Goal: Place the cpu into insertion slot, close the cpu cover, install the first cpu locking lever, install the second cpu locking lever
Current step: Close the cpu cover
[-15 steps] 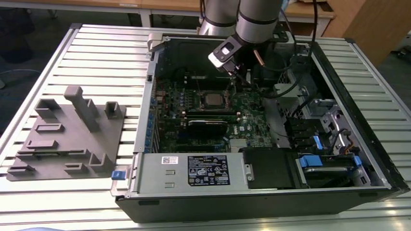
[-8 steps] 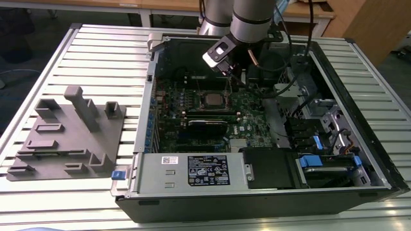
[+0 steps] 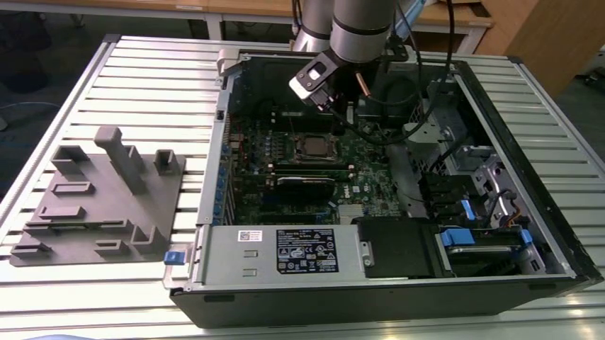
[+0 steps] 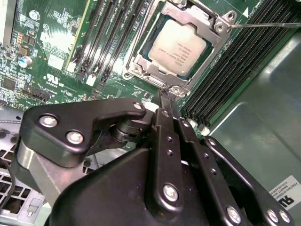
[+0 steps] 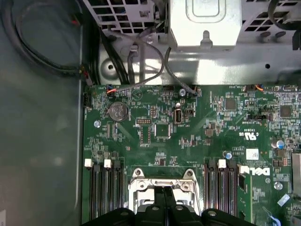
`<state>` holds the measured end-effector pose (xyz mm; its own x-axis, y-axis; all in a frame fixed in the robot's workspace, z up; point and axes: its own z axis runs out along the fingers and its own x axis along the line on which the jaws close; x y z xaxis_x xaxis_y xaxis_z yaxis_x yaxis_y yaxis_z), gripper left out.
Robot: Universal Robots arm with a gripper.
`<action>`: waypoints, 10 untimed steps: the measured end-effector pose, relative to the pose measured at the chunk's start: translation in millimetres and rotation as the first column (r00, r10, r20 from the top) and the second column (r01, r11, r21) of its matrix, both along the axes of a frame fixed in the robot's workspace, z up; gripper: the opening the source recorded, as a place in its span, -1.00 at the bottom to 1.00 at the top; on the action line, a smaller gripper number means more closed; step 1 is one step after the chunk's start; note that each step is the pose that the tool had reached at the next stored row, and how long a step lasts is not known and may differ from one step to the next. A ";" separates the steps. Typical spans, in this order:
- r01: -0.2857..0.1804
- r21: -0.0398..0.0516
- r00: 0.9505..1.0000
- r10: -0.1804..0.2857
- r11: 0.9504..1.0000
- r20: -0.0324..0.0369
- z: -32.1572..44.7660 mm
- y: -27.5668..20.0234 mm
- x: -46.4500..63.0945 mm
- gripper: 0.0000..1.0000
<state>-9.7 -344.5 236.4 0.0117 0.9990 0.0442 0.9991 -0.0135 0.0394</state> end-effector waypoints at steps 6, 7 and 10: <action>0.000 0.000 1.000 0.000 1.000 -0.010 -0.3 0.0 -0.1 -0.79; 0.000 0.000 1.000 0.000 1.000 -0.018 -0.4 0.0 -0.1 -0.79; 0.000 0.000 1.000 0.000 1.000 -0.028 -0.4 0.0 -0.2 -0.79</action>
<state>-9.8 -344.5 236.0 0.0131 0.9990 0.0437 0.9998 -0.0136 0.0113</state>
